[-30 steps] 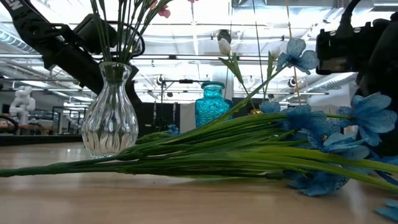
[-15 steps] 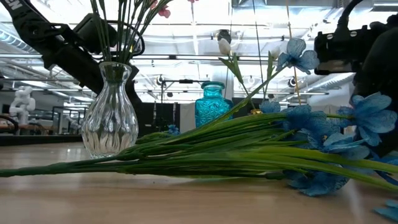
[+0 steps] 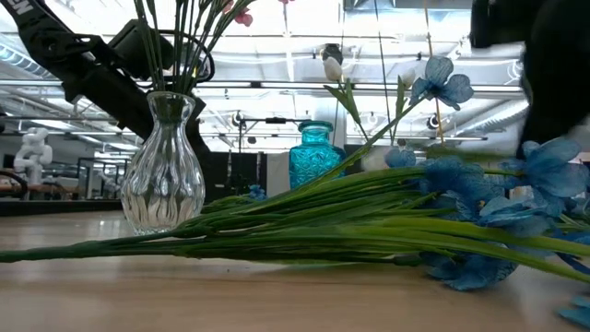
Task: Sort flowers into vase by color
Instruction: Put the white tulip into the yellow vase
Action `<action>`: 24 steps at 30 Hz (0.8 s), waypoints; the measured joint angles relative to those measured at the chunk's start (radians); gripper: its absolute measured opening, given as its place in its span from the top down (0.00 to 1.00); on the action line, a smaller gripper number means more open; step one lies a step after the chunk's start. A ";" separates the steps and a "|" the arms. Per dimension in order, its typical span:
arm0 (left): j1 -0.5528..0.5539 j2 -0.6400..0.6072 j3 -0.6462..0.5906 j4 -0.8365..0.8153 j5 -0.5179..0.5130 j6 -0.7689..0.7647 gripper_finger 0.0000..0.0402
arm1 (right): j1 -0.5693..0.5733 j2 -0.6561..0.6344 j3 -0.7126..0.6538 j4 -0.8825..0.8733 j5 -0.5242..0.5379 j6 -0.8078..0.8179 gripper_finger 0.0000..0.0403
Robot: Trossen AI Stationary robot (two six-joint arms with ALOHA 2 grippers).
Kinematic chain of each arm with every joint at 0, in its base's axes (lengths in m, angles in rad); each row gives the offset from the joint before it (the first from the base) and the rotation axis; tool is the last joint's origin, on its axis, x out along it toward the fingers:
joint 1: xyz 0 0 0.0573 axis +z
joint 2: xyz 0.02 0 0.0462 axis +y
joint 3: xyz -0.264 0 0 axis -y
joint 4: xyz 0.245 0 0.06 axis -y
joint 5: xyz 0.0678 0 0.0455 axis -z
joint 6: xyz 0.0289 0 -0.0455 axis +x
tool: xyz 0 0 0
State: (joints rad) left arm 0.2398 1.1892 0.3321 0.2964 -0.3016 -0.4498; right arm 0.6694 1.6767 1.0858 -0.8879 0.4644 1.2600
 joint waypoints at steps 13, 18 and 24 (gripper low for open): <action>0.000 0.000 0.000 0.001 0.000 0.012 0.61 | 0.156 -0.492 0.074 -0.196 0.819 -0.129 1.00; 0.000 0.000 0.000 0.001 0.000 0.012 0.61 | 0.170 -0.593 0.062 -0.209 1.105 -0.230 1.00; 0.000 0.000 0.000 0.002 -0.015 0.011 0.61 | -0.012 -0.645 0.064 -0.213 1.107 -0.376 1.00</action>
State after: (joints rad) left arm 0.2398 1.1892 0.3321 0.2984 -0.3170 -0.4385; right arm 0.6578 1.0316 1.1499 -1.1006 1.5717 0.8841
